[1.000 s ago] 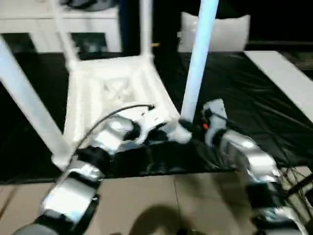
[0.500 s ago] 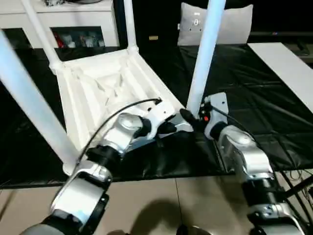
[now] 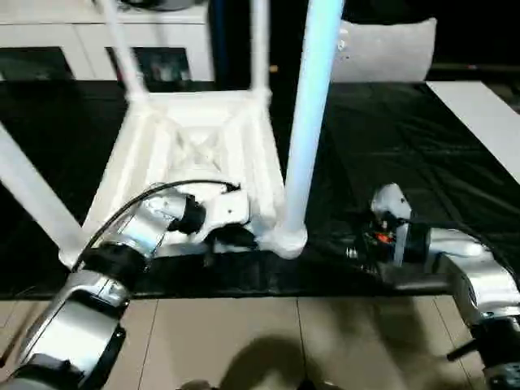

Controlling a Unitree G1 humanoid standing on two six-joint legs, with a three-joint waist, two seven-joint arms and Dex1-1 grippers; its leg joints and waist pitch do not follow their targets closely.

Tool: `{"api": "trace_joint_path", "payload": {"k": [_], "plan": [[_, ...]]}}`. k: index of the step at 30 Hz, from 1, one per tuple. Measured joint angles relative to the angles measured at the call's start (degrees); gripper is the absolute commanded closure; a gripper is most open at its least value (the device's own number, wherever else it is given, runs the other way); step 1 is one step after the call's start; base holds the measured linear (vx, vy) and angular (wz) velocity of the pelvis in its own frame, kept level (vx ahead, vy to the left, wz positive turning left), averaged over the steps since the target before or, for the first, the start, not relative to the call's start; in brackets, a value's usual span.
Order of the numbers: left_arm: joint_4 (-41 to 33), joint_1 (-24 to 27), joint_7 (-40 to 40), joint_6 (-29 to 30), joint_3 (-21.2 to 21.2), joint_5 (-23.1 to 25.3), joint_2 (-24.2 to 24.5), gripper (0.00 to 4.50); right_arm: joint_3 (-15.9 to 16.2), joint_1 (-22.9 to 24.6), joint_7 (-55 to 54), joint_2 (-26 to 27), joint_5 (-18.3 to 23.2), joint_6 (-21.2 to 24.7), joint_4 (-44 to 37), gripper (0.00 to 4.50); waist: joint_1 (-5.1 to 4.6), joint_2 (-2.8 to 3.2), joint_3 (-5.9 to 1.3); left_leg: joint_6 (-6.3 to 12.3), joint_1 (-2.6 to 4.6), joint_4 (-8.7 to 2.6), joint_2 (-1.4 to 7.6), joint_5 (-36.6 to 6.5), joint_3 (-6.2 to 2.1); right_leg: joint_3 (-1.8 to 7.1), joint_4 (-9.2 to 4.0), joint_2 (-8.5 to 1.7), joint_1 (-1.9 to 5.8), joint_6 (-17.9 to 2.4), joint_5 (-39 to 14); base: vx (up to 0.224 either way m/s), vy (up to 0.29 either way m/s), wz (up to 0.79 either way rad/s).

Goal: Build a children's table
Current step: Rotate leg to tighten

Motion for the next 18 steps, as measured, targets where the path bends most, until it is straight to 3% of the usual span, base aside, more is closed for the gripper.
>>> {"api": "trace_joint_path", "payload": {"k": [4, 8, 9, 18], "plan": [[-0.44, 0.00, -5.30, -3.28, -1.45, -0.68, 0.25, 4.50, 2.15, -1.80, 5.59, -0.59, 1.27, 0.60, 1.43, 1.01, 0.75, -0.07, -0.06, 0.01, 0.07, 0.03, 0.05, 0.01, 0.12, 0.08, -0.13, -0.04, 0.08, 0.03, -0.02, 0.000, 0.000, 0.00], [-0.75, -0.01, -7.19, -4.94, -2.48, -0.90, -0.89, 4.50, 3.57, -3.57, 8.04, 0.11, 1.71, 0.92, 1.87, 1.12, 1.81, -0.08, -0.18, 0.09, 0.05, 0.02, 0.32, 0.06, 0.54, 0.39, -0.04, -0.03, 0.09, 0.08, -0.03, 0.000, 0.000, 0.00], [-0.75, -0.08, -7.30, -5.19, -2.65, -0.86, -1.03, 4.50, 4.06, -3.88, 8.45, 0.30, 1.71, 1.22, 2.06, 1.46, 2.10, -0.06, -0.21, 0.11, 0.05, 0.02, 0.47, 0.08, 0.73, 0.45, -0.03, -0.03, 0.09, 0.13, -0.06, 0.000, 0.000, 0.00], [0.23, -0.50, -7.15, -7.17, -2.96, -0.63, -1.51, 4.50, 5.88, -5.96, 12.37, 0.54, 1.87, 2.85, 5.57, 2.12, 3.02, -0.07, -0.23, 0.15, 0.05, -0.02, 0.60, 0.05, 1.33, 0.68, 0.02, -0.01, 0.06, 0.21, -0.11, 0.000, 0.000, 0.00]]}}
